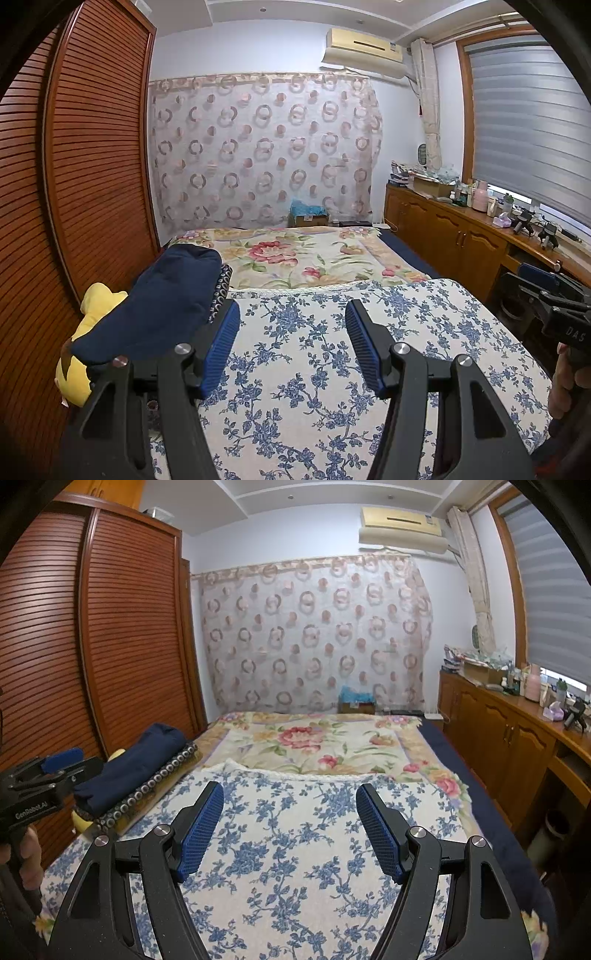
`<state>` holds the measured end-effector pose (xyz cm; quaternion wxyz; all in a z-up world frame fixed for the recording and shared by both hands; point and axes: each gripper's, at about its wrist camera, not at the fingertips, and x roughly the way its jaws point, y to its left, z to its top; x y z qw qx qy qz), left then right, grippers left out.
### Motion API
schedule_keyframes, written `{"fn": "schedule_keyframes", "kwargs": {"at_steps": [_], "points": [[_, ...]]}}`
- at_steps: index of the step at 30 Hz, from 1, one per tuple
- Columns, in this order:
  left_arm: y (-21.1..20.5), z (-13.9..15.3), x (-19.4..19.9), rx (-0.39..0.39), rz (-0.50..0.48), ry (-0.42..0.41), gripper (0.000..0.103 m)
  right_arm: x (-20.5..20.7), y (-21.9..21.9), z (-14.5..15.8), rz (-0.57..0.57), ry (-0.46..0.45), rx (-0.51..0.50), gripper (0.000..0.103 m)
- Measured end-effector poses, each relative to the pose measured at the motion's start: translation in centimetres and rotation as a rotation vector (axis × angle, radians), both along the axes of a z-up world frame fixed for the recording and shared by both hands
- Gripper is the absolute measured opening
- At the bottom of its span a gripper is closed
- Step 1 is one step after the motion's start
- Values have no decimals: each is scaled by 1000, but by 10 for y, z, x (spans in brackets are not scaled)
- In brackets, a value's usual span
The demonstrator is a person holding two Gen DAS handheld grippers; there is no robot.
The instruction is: Fold small clothes
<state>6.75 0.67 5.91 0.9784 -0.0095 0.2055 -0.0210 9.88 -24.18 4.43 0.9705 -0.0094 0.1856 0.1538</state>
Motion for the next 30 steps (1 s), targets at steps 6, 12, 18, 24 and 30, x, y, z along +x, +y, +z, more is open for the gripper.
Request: {"fn": "schedule_keyframes", "kwargs": {"at_steps": [6,12,18,24,30], "points": [[1,0,0,-1,-1,-1,59,1,1,0,0,0,2,76],[2,0,0,1,1,-2,59,1,1,1,0,0,2,76],[2,-1,0,1,1,-3,59,1,1,1,-1,0,2,76],[5,0,0,2,2,-6,59,1,0,1,-1,0,1,76],[5,-1,0,2,2,-6,59,1,0,1,-1,0,2,76]]}}
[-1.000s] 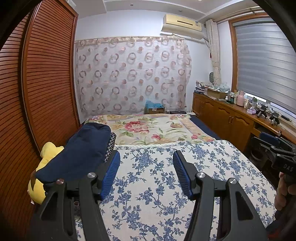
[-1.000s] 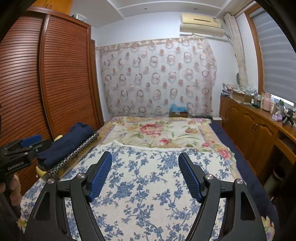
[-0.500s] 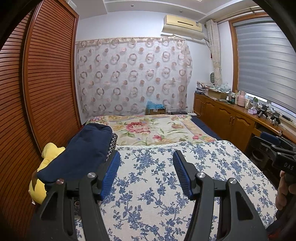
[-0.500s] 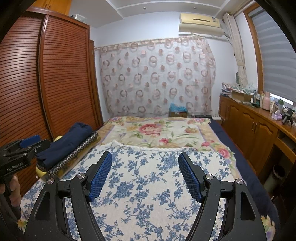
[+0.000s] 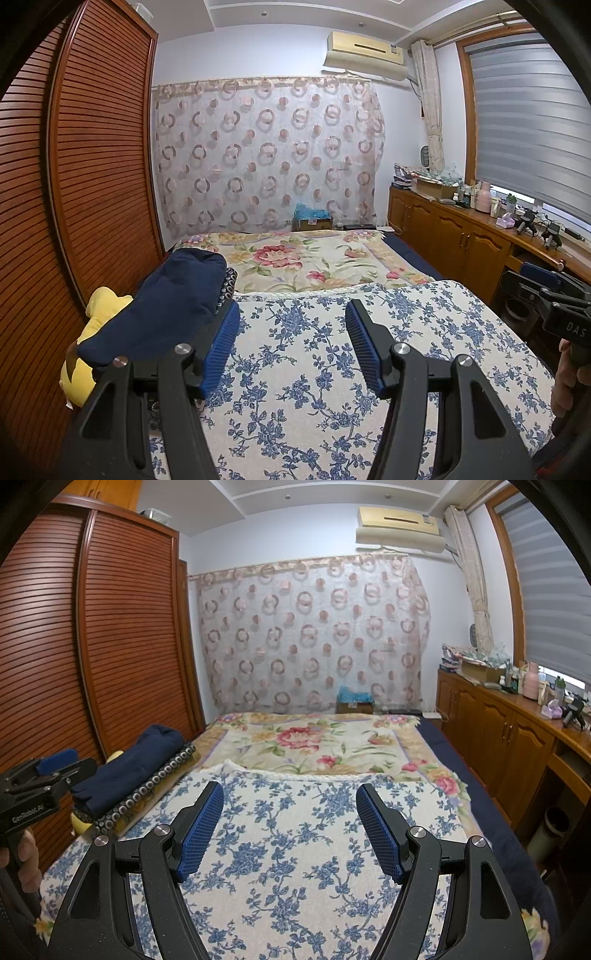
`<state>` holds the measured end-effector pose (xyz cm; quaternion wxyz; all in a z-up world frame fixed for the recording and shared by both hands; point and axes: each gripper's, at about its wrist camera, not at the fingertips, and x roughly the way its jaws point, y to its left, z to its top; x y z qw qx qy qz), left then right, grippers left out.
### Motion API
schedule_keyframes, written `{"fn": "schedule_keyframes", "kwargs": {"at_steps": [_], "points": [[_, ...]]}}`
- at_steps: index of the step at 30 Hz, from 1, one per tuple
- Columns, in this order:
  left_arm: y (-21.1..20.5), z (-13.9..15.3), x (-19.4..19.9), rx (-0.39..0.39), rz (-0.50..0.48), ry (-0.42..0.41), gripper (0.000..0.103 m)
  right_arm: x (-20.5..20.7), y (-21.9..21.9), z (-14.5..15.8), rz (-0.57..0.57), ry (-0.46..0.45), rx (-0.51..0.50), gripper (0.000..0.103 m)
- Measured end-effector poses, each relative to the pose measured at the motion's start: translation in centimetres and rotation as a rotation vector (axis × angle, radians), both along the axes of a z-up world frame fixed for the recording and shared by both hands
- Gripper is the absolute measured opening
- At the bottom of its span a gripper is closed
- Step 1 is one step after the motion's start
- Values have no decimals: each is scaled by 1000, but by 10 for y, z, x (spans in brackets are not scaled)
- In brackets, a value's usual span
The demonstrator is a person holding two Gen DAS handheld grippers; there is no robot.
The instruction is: Fold small clothes
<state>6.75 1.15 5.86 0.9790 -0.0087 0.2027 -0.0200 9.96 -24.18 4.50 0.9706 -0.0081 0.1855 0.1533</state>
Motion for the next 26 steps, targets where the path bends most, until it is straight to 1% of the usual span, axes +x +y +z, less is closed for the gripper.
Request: {"fn": "schedule_keyframes", "kwargs": {"at_steps": [26], "points": [[1,-4,1,1,0,-3,59,0,-1,0,1,0,-1,76]]}}
